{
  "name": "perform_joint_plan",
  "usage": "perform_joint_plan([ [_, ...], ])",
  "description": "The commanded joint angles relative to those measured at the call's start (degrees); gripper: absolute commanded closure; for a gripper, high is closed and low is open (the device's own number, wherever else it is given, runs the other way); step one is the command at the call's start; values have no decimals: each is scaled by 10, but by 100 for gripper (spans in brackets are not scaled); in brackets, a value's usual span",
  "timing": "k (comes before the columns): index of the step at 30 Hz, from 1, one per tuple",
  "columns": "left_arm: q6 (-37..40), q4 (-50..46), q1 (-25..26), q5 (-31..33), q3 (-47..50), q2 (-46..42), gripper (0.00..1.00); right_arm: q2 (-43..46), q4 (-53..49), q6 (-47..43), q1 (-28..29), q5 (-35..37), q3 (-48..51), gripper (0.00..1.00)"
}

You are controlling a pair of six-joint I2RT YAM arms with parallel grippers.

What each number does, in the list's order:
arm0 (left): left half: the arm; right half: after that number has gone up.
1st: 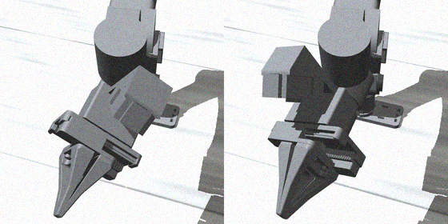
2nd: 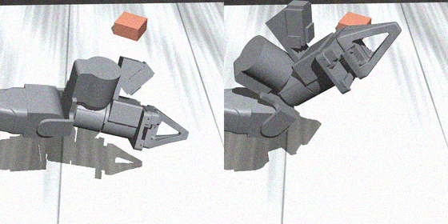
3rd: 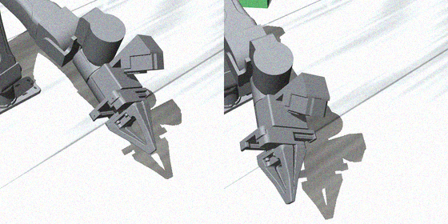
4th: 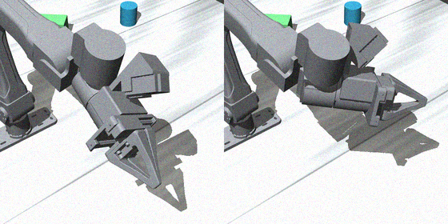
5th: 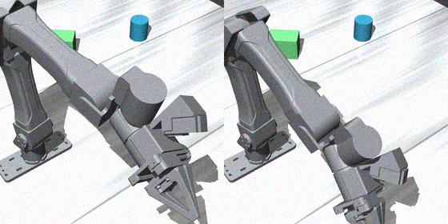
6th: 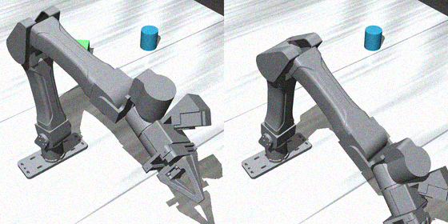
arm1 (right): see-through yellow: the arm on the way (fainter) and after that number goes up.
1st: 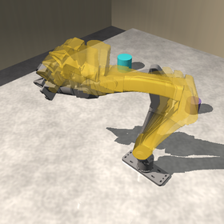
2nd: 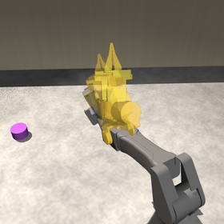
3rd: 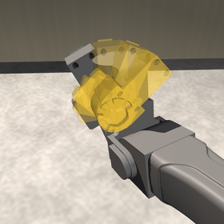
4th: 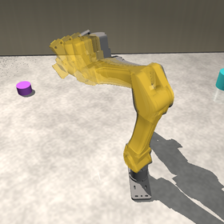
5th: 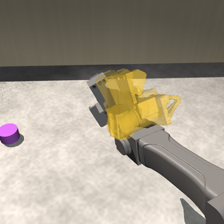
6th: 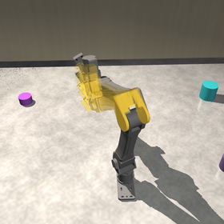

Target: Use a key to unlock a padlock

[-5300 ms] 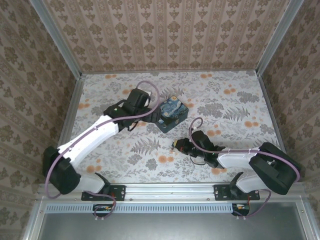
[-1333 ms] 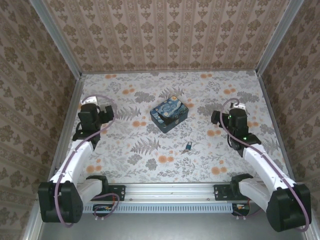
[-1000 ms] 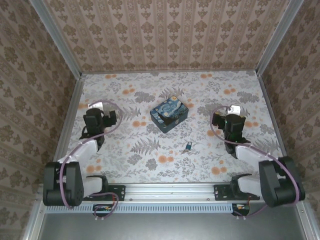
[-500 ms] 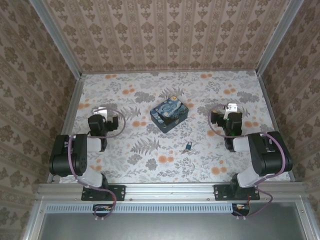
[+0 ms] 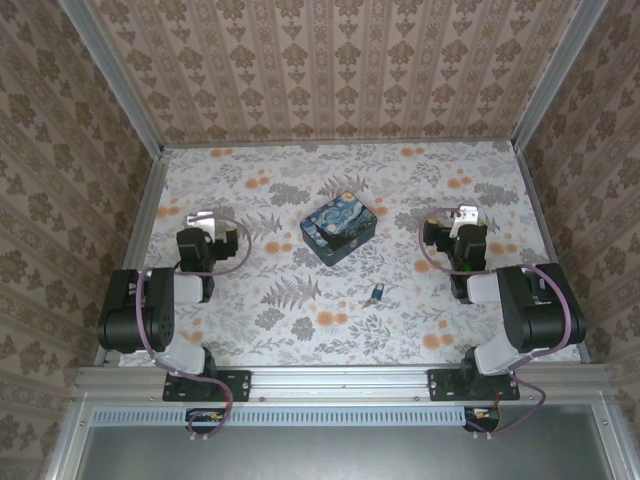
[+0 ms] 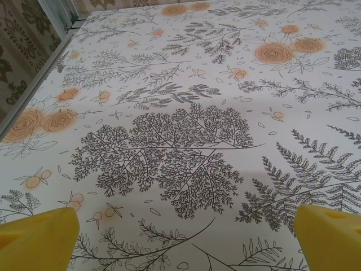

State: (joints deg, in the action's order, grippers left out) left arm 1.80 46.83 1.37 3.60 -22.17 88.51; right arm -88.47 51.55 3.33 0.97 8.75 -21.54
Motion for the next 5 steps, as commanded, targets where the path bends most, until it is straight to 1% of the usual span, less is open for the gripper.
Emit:
perform_joint_plan([
  [1, 9, 21, 0, -9, -11, -5, 0, 2, -14, -1, 5, 5, -16, 0],
  [5, 8, 19, 0, -8, -12, -4, 0, 5, 2, -8, 8, -4, -7, 0],
])
